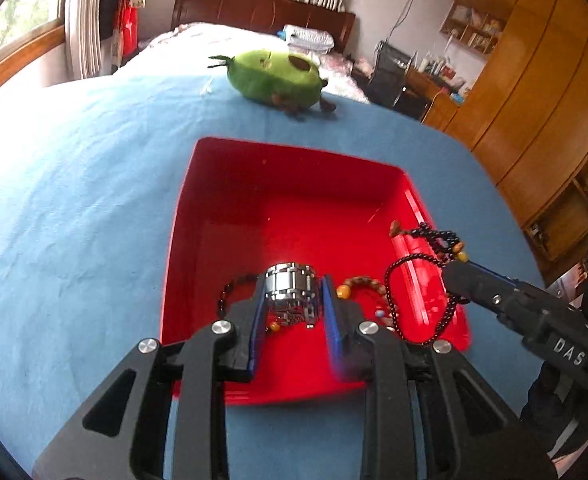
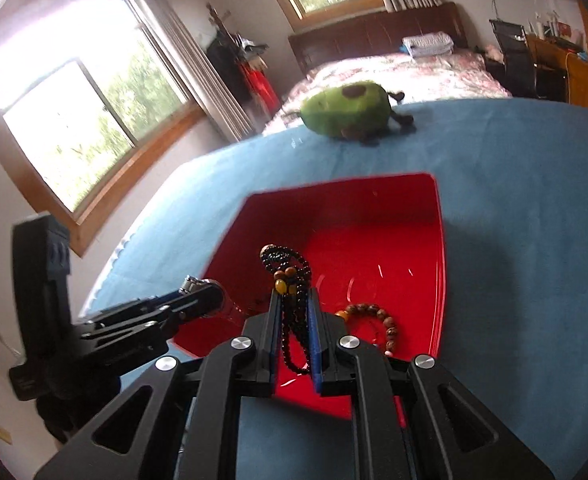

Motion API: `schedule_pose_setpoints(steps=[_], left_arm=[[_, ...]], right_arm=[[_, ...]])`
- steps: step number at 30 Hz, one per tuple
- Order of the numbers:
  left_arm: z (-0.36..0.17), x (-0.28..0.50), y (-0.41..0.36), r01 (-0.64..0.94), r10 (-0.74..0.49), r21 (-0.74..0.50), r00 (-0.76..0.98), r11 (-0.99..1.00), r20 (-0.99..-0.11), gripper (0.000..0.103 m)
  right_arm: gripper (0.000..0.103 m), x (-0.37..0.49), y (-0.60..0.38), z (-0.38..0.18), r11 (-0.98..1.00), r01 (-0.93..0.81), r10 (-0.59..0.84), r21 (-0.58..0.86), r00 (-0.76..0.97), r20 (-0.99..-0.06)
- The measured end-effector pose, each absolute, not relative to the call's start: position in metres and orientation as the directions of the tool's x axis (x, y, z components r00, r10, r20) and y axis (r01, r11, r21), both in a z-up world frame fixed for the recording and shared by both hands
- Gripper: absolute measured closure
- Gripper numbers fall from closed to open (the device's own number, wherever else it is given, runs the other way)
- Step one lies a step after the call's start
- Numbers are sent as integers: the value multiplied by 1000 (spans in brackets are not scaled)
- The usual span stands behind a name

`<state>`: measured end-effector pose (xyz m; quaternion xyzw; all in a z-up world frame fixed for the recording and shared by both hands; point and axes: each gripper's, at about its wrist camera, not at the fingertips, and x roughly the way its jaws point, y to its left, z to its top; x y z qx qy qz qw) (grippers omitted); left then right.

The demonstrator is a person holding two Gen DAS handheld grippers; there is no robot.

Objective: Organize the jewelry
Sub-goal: 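Carry the watch and necklace into the red box and open both tools, then lift both open tools out of the red box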

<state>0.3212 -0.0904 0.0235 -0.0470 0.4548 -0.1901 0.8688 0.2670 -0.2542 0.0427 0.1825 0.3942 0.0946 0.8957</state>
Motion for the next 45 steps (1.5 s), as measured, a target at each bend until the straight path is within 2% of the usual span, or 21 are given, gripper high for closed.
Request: schedule_pose_setpoints(steps=[12, 13, 16, 18, 25, 33, 35, 45], left_arm=[[-6, 361, -105, 275, -347, -239, 465, 931, -815, 78], [-9, 362, -105, 267, -340, -238, 455, 934, -823, 77], [-12, 363, -100, 240, -323, -236, 452, 942, -832, 63], [-7, 361, -97, 239, -321, -231, 470, 943, -822, 61], [19, 335, -85, 252, -322, -217, 529, 943, -785, 61], [45, 292, -71, 251, -291, -177, 552, 952, -781, 60], [49, 282, -67, 247, -273, -156, 564, 956, -780, 56], [49, 238, -50, 236, -244, -127, 574, 963, -782, 54]], right_arm=[[91, 302, -263, 14, 927, 42, 264, 374, 636, -725], [88, 304, -264, 11, 928, 54, 256, 369, 628, -735], [84, 302, -270, 6, 933, 92, 218, 347, 625, -750], [84, 301, -273, 6, 928, 98, 224, 361, 625, -747], [84, 281, -272, 20, 929, 86, 222, 360, 649, -727], [84, 257, -266, 35, 927, 61, 241, 370, 660, -712], [84, 248, -265, 39, 926, 57, 242, 372, 667, -704], [84, 214, -254, 46, 932, 32, 248, 362, 672, -698]])
